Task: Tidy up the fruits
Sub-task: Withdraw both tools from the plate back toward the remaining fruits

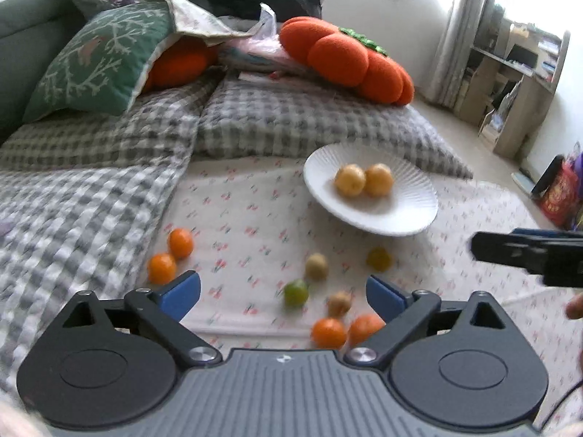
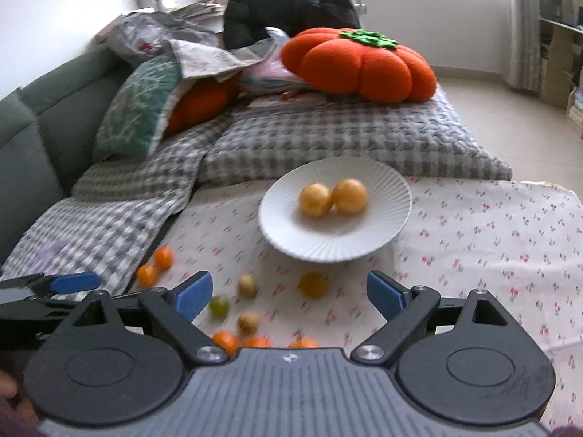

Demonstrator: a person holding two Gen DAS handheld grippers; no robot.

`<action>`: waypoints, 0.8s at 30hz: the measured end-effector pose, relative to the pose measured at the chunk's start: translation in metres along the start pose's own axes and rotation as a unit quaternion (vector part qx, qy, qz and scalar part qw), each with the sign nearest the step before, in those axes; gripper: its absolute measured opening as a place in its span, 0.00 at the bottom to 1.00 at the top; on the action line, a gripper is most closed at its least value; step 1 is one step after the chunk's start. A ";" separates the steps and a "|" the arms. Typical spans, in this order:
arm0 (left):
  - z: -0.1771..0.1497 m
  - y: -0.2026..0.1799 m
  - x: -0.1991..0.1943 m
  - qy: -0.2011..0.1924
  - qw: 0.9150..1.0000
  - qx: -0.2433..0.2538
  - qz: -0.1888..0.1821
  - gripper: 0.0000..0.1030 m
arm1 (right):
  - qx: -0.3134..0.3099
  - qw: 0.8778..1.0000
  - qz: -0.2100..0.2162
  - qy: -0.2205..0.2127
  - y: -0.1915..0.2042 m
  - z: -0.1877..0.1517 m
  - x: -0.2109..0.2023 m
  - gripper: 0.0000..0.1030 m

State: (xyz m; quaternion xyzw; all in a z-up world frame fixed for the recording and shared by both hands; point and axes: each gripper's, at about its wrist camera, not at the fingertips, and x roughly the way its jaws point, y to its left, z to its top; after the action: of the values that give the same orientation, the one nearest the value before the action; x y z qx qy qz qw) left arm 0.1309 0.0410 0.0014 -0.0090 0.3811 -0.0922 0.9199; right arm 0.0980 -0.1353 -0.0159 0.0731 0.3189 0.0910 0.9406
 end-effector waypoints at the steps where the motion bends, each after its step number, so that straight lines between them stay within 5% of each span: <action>1: -0.005 0.003 -0.004 0.002 1.000 -0.005 0.002 0.87 | 0.001 1.000 0.001 0.000 0.002 -0.003 -0.004 0.88; 8: -0.037 0.012 -0.029 -0.002 1.000 -0.018 0.010 0.91 | 0.040 0.999 0.020 0.009 0.004 -0.030 -0.029 0.91; 24: -0.074 0.002 -0.061 0.002 1.000 -0.029 0.012 0.91 | 0.025 1.000 -0.005 -0.006 0.023 -0.080 -0.062 0.97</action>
State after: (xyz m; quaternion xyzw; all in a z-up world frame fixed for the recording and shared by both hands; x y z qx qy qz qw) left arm 0.0373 0.0576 -0.0084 -0.0306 0.3852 -0.0703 0.9197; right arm -0.0026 -0.1202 -0.0378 0.0950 0.3160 0.0777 0.9408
